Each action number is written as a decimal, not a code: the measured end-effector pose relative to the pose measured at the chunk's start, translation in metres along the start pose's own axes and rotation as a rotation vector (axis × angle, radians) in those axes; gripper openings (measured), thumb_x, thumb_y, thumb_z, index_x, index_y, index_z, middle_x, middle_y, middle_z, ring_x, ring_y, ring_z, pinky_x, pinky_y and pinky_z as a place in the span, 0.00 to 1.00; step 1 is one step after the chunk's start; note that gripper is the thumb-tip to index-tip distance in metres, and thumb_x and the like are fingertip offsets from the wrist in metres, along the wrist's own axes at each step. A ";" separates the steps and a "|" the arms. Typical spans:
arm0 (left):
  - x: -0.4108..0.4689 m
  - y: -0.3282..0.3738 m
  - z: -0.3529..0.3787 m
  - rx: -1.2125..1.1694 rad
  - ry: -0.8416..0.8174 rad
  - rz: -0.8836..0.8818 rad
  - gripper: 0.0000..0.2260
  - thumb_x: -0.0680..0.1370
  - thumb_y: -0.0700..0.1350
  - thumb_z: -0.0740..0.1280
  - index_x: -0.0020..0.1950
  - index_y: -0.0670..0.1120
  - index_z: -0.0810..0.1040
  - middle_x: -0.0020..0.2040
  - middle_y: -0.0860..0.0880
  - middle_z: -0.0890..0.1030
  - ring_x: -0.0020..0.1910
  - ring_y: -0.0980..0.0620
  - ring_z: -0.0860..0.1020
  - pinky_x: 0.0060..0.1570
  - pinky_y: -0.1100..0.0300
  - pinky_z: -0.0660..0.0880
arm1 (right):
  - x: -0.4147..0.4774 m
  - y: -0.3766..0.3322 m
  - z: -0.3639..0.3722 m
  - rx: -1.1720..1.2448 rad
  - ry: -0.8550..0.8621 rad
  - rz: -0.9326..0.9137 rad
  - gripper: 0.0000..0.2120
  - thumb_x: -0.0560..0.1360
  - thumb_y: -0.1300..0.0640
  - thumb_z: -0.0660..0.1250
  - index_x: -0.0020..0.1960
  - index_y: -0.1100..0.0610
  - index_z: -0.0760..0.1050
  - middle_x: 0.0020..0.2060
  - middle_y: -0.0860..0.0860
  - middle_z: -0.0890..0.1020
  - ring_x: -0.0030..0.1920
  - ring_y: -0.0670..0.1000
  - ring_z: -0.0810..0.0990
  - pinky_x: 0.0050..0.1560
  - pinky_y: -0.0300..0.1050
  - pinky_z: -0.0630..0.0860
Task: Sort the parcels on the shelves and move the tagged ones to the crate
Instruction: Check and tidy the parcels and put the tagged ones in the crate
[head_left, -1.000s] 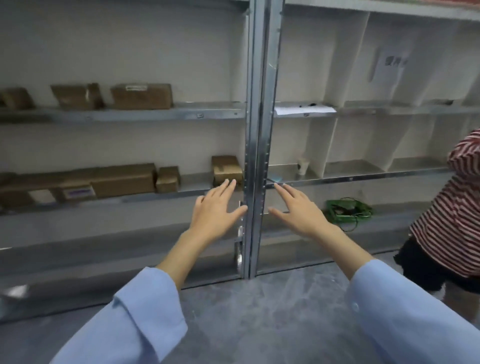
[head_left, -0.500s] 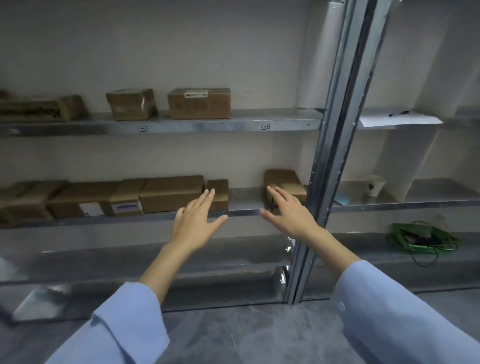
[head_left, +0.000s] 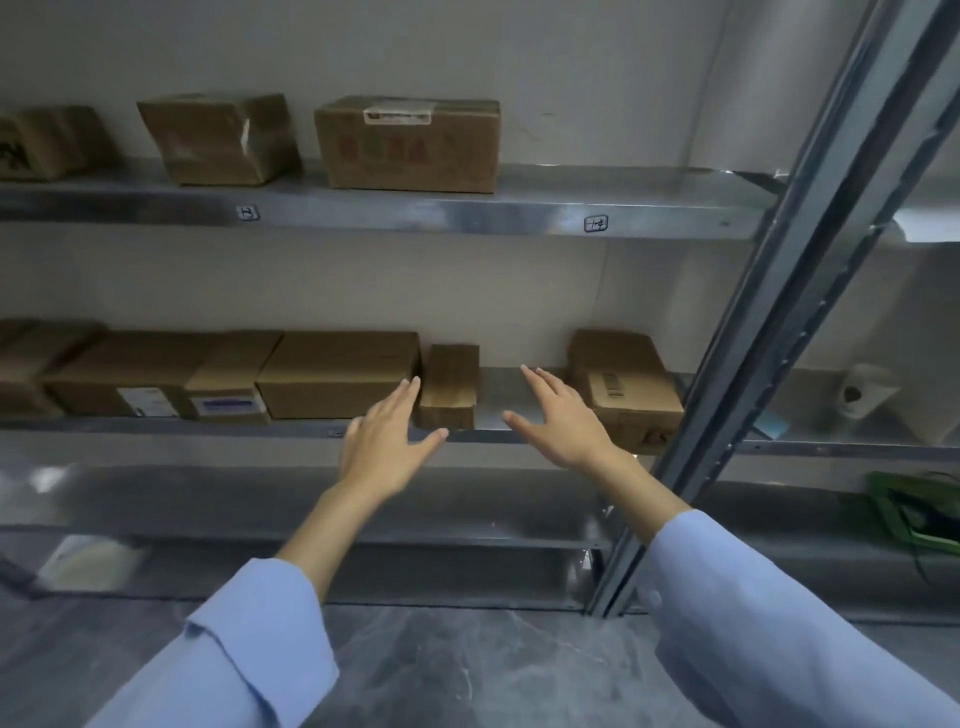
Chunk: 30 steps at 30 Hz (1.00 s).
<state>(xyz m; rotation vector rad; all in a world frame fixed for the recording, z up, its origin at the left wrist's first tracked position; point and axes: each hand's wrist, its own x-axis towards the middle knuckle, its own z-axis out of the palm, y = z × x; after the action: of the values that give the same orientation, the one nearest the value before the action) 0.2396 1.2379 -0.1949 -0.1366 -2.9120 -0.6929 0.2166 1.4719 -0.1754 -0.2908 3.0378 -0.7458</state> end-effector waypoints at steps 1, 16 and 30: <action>0.012 -0.001 0.006 0.002 -0.007 -0.017 0.34 0.79 0.63 0.61 0.80 0.54 0.52 0.80 0.54 0.55 0.77 0.52 0.57 0.73 0.48 0.55 | 0.014 0.006 0.003 0.010 -0.016 0.004 0.35 0.79 0.39 0.60 0.80 0.49 0.50 0.79 0.49 0.55 0.78 0.55 0.55 0.74 0.56 0.61; 0.108 -0.037 0.100 -0.035 -0.141 -0.232 0.37 0.76 0.66 0.62 0.80 0.55 0.52 0.80 0.54 0.55 0.77 0.51 0.58 0.73 0.45 0.57 | 0.129 0.061 0.066 0.131 -0.198 0.010 0.38 0.78 0.41 0.64 0.80 0.49 0.50 0.79 0.51 0.56 0.78 0.55 0.55 0.73 0.55 0.60; 0.129 -0.066 0.138 -0.215 -0.032 -0.232 0.37 0.74 0.54 0.73 0.78 0.46 0.60 0.75 0.48 0.65 0.72 0.49 0.66 0.69 0.54 0.65 | 0.160 0.068 0.115 0.229 -0.267 0.031 0.43 0.75 0.43 0.70 0.80 0.51 0.48 0.78 0.52 0.57 0.77 0.55 0.57 0.74 0.48 0.58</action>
<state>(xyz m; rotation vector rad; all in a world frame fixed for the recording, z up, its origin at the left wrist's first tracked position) 0.0876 1.2483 -0.3247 0.1712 -2.9041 -1.0495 0.0522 1.4499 -0.3021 -0.3104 2.6724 -0.9559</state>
